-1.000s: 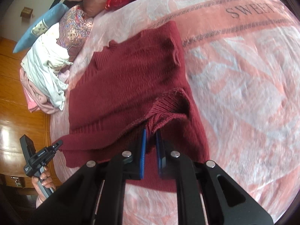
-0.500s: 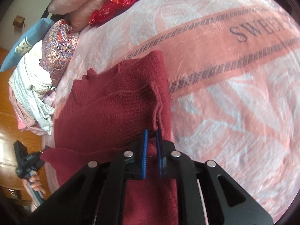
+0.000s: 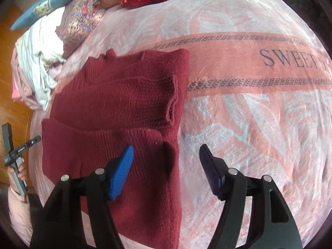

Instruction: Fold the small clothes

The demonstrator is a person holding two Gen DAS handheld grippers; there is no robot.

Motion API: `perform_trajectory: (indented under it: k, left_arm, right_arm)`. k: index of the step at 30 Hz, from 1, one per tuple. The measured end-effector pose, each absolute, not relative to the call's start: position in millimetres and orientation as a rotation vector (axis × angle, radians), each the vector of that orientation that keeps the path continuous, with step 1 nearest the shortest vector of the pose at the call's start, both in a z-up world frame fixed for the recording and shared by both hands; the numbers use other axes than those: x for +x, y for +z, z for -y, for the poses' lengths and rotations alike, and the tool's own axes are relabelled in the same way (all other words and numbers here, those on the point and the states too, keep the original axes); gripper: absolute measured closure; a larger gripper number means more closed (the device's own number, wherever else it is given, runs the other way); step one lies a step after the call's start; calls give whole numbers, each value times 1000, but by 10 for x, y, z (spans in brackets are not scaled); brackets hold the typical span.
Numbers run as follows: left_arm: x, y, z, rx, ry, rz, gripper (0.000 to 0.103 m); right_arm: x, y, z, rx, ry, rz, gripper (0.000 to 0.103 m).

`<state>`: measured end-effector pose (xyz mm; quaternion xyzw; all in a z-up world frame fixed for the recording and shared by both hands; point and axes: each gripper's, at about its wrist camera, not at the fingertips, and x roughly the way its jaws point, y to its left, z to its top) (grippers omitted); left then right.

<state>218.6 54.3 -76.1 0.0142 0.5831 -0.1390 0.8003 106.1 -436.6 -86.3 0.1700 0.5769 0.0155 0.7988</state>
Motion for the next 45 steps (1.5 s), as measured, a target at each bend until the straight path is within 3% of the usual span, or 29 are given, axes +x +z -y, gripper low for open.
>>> perform_trajectory:
  k: [8,9,10,11,12,13,14,20,37,45]
  left_arm:
    - [2154,-974,-355,125,-303,-1260,44]
    - [2146,-1002,-333,134,-305,-1262,46]
    - [2135,-1021,-310,141,-310,-1263,56]
    - [2125,-1036,-288,153,-313,-1264,62]
    - [2110,-1049,-266,174,-307,-1258,65]
    - [2097,-1052,-252,189,-307,-1251,73]
    - [2089,-1049,-246,197,-308,-1246,78]
    - [2069,-906,-336,128,-332,-1212,94]
    - [2253,-49,-468,-128,-370,-949,94]
    - [2814,-223,-396,-188,-286,-931,94]
  right_arm:
    - [1121,-1078,4188,313,122,-1320,30]
    - [1123,-1099,4145,287,122,-1321,37]
    - [1127,-1119,4111,269,128,-1325,45]
    - [1132,-1145,4078,255,136,-1338,65]
    - [1128,-1157,4063,235,129,-1341,78]
    - [1123,-1156,4043,206,126,-1338,84]
    - [1118,-1154,4038,197,131,-1336,96]
    - [1054,-946,4134,248,184,-1274,98]
    - [1209,-152,4633,402,171,-1011,98]
    - [1963,-238,4563,422,137,-966,98]
